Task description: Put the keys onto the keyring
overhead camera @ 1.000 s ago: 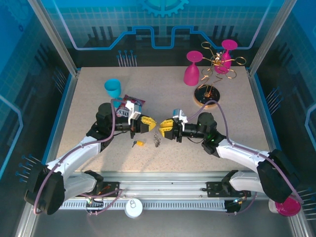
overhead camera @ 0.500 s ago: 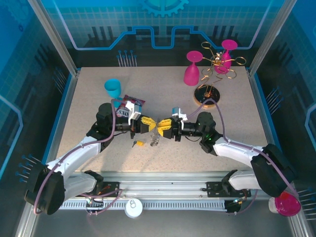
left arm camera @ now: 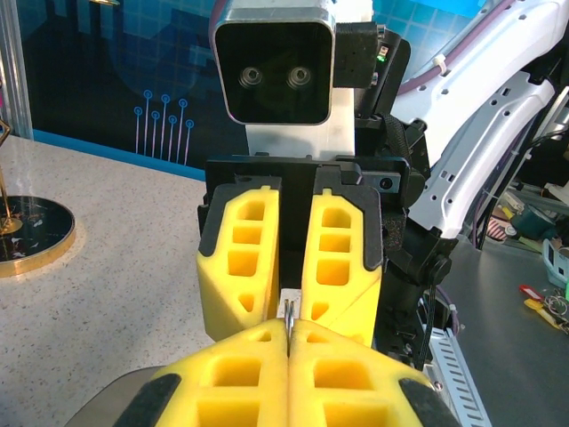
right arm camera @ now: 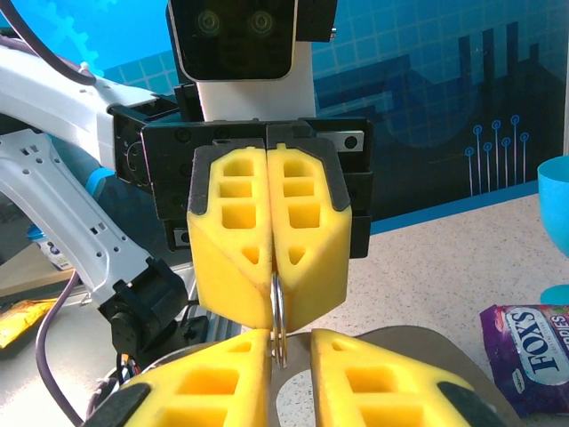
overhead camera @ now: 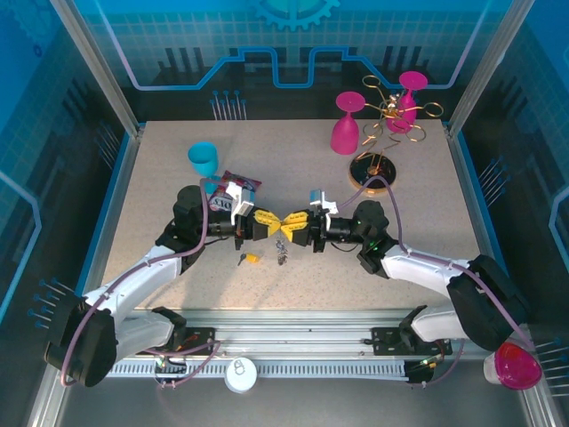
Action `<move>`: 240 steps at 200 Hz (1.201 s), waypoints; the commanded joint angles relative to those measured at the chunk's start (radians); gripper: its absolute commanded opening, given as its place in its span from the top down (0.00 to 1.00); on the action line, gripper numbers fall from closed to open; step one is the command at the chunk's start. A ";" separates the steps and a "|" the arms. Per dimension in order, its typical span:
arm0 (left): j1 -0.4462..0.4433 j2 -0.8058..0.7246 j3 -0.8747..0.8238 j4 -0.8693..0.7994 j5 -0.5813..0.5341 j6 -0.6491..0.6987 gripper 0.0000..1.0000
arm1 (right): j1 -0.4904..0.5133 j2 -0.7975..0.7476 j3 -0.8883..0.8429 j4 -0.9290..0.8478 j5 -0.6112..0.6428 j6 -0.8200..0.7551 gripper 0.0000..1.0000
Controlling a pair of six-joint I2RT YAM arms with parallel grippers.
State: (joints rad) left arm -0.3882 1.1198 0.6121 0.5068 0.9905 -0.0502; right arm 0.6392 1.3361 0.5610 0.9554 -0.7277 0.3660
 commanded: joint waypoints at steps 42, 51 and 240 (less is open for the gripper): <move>0.000 -0.018 -0.018 0.004 -0.053 0.024 0.85 | -0.014 -0.004 0.070 -0.073 0.020 -0.014 1.00; 0.000 -0.033 -0.020 -0.029 -0.081 0.045 0.77 | -0.015 -0.025 0.086 -0.167 0.037 -0.049 1.00; 0.002 -0.094 0.137 -0.529 -0.133 0.428 0.71 | 0.144 0.122 0.890 -1.753 0.275 -0.842 1.00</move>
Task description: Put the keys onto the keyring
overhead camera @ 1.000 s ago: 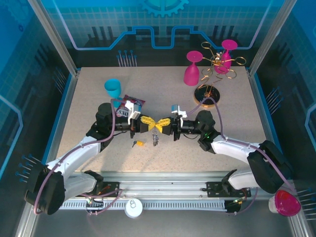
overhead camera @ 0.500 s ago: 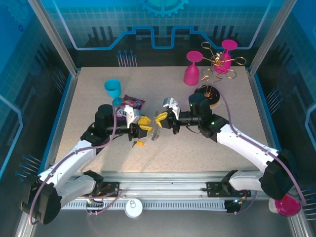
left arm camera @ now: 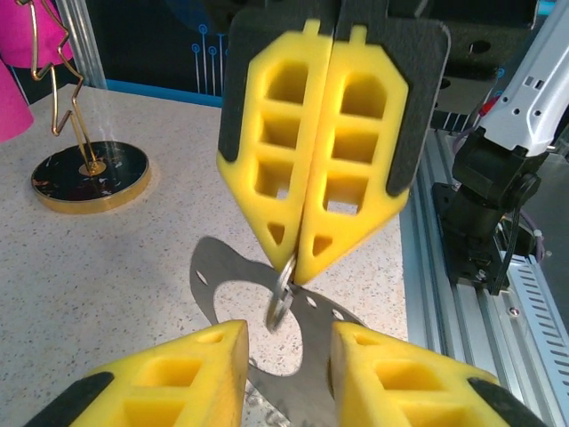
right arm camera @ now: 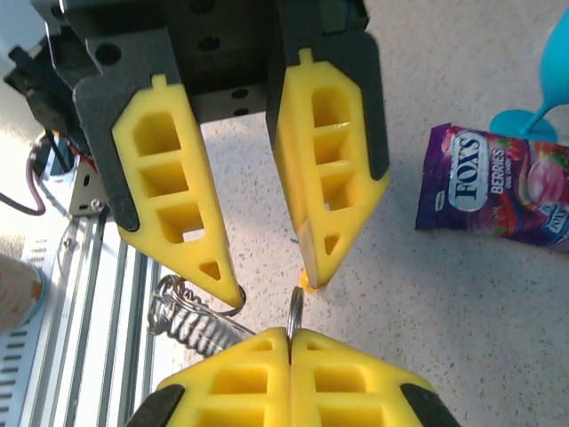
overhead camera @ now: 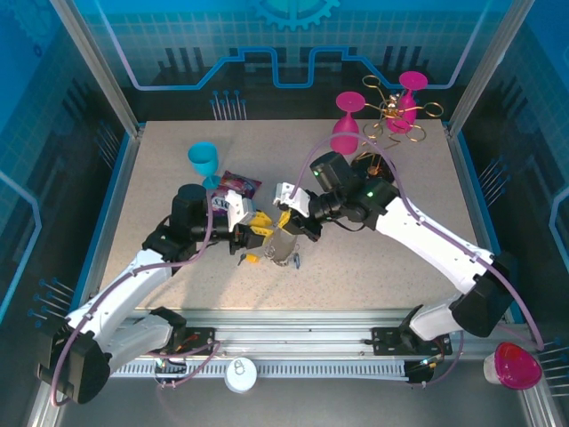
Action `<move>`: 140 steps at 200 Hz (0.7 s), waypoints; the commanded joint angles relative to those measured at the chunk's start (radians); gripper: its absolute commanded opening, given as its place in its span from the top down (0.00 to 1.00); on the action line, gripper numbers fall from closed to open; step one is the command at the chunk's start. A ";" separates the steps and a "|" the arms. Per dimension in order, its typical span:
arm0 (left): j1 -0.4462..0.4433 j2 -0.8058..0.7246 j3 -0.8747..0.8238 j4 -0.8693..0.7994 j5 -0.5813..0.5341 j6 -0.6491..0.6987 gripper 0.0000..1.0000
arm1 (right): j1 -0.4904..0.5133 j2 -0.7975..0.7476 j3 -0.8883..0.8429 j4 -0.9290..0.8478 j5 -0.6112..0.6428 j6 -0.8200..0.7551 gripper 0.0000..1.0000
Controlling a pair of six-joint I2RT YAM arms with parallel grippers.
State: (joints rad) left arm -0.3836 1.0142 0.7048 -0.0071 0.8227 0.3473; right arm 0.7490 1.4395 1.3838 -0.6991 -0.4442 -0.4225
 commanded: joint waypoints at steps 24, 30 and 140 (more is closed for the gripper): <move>-0.003 0.020 0.051 -0.018 0.037 0.041 0.73 | 0.047 0.040 0.105 -0.129 -0.004 -0.070 1.00; -0.003 0.023 0.053 -0.018 0.039 0.042 0.74 | 0.048 0.047 0.114 -0.137 -0.004 -0.074 1.00; -0.004 0.041 0.073 -0.033 0.096 0.089 1.00 | -0.011 -0.044 0.021 0.079 -0.048 0.115 0.76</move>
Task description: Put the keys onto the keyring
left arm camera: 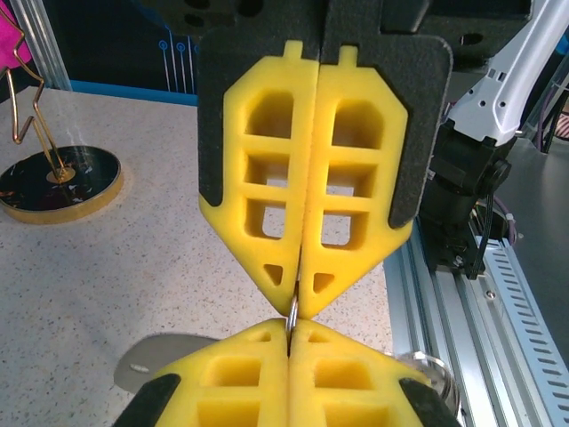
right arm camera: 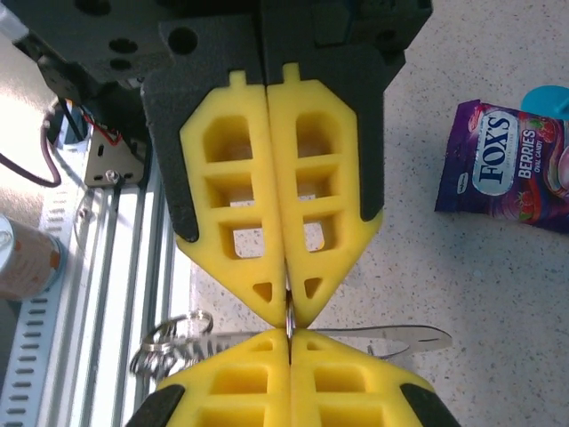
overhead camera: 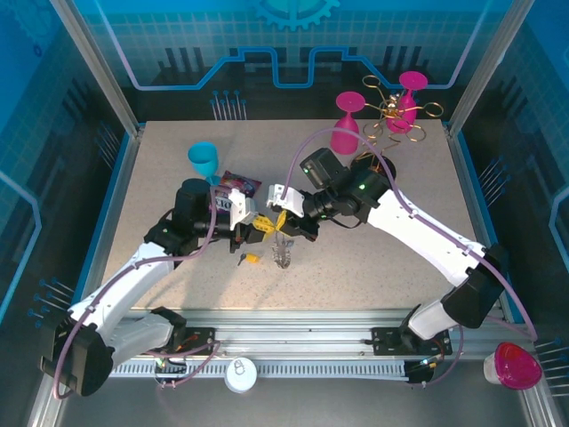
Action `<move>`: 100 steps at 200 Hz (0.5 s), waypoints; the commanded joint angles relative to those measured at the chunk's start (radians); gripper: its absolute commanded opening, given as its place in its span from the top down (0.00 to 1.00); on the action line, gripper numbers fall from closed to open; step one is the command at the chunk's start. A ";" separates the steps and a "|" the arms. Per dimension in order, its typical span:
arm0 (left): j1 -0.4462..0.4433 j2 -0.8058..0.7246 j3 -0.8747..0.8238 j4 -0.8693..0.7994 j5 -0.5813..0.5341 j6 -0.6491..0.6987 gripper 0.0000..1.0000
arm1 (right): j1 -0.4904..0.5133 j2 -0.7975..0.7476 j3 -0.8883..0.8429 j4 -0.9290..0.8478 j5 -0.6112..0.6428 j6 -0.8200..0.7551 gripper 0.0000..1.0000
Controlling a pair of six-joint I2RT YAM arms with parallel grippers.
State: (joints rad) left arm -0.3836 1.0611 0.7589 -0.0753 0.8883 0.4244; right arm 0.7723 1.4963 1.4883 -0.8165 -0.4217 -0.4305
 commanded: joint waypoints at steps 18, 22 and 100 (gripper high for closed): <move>-0.005 -0.027 -0.034 0.192 0.021 -0.081 1.00 | -0.090 -0.224 -0.273 0.433 -0.112 0.210 0.67; -0.004 -0.029 -0.050 0.242 0.020 -0.114 1.00 | -0.101 -0.249 -0.319 0.491 -0.118 0.230 0.66; -0.010 -0.047 -0.157 0.577 0.015 -0.414 1.00 | -0.120 -0.364 -0.747 1.153 -0.173 0.413 0.71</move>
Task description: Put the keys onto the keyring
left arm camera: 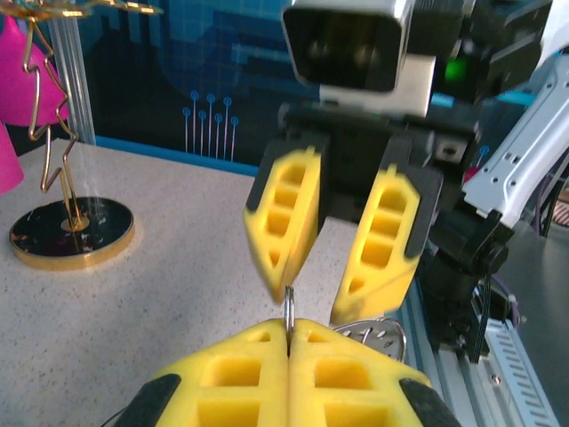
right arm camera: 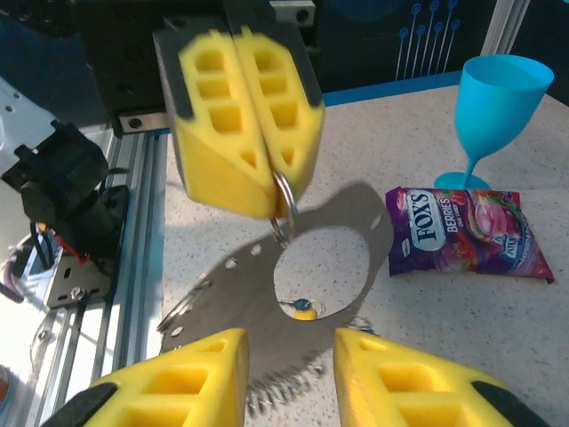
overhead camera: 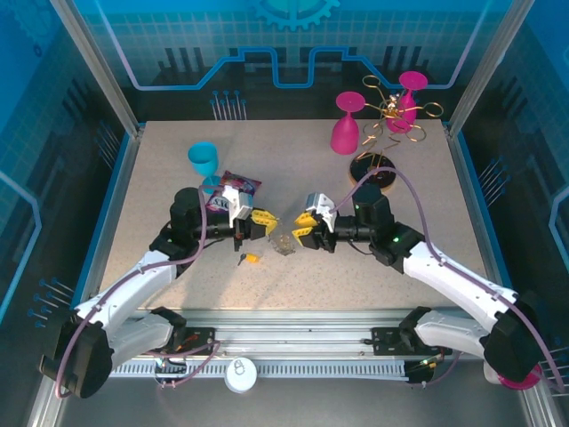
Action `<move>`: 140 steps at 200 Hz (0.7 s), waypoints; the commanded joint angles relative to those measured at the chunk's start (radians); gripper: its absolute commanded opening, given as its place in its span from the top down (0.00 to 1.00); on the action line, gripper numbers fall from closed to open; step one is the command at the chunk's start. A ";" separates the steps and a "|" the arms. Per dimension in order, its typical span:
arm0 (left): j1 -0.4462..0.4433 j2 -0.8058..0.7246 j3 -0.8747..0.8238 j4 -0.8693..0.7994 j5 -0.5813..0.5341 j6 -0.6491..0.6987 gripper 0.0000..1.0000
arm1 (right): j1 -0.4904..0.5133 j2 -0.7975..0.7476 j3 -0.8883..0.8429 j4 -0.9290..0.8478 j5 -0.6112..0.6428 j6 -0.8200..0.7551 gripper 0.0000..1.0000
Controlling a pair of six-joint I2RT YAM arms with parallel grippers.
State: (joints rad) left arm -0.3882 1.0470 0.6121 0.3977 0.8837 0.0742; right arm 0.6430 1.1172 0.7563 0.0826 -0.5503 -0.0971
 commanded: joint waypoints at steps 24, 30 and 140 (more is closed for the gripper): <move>-0.007 -0.038 -0.012 0.102 0.027 -0.068 1.00 | 0.023 0.037 -0.012 0.292 -0.062 0.092 0.72; -0.008 -0.038 -0.012 0.102 0.027 -0.069 1.00 | 0.024 0.041 -0.013 0.307 -0.068 0.097 0.72; -0.012 -0.037 -0.015 0.126 0.050 -0.085 1.00 | 0.049 0.092 -0.001 0.374 -0.092 0.135 0.81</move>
State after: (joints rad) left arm -0.3904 1.0283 0.6018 0.4625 0.8955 -0.0017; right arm 0.6796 1.1995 0.7456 0.4133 -0.6331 0.0273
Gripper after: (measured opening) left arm 0.049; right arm 0.203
